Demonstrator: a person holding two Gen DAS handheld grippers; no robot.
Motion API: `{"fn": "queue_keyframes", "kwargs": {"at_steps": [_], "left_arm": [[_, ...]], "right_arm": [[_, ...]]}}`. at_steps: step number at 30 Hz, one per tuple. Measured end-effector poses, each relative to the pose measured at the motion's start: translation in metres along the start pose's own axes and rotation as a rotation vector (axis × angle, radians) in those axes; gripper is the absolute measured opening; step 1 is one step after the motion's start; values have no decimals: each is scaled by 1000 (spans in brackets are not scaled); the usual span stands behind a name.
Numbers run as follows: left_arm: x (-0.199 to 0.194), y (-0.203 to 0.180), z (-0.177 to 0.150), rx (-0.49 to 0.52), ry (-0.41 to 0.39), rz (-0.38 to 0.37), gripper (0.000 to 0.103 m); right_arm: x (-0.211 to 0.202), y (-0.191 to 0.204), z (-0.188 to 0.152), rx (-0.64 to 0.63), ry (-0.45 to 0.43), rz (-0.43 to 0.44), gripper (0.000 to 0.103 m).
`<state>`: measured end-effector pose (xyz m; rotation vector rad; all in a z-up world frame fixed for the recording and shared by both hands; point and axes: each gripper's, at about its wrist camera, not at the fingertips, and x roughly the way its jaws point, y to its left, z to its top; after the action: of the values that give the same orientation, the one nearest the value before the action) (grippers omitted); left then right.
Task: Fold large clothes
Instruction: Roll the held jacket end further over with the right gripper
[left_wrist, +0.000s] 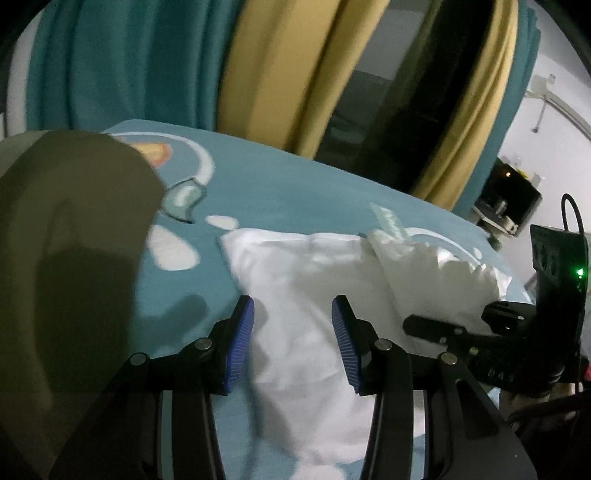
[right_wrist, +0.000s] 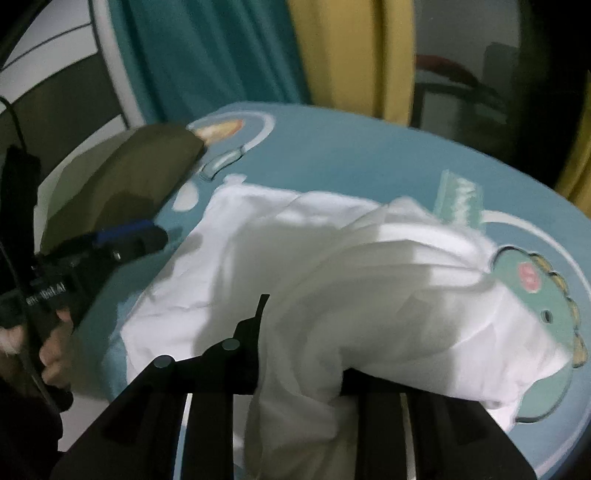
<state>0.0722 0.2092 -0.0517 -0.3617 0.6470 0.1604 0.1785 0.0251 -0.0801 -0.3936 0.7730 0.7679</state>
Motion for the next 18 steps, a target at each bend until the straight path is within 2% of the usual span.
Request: {"fn": "queue_keyframes", "kwargs": {"at_steps": [1, 2, 3, 4, 9, 11, 15, 18], "left_arm": [[-2, 3, -1, -3, 1, 11, 46], [-5, 8, -1, -6, 3, 19, 46], [-7, 12, -1, -10, 3, 30, 46], [-9, 17, -1, -15, 3, 40, 46], [-24, 39, 4, -30, -13, 101, 46], [-31, 45, 6, -27, -22, 125, 46], [-41, 47, 13, -2, -31, 157, 46], [-41, 37, 20, 29, -35, 131, 47]], "right_arm": [[4, 7, 1, -23, 12, 24, 50], [7, 16, 3, -53, 21, 45, 71], [11, 29, 4, -105, 25, 68, 84], [13, 40, 5, -148, 25, 88, 88], [31, 80, 4, -256, 72, 229, 89], [38, 93, 0, -299, 104, 239, 89], [22, 100, -6, -330, 72, 270, 88], [0, 91, -12, -319, 35, 255, 88]]}}
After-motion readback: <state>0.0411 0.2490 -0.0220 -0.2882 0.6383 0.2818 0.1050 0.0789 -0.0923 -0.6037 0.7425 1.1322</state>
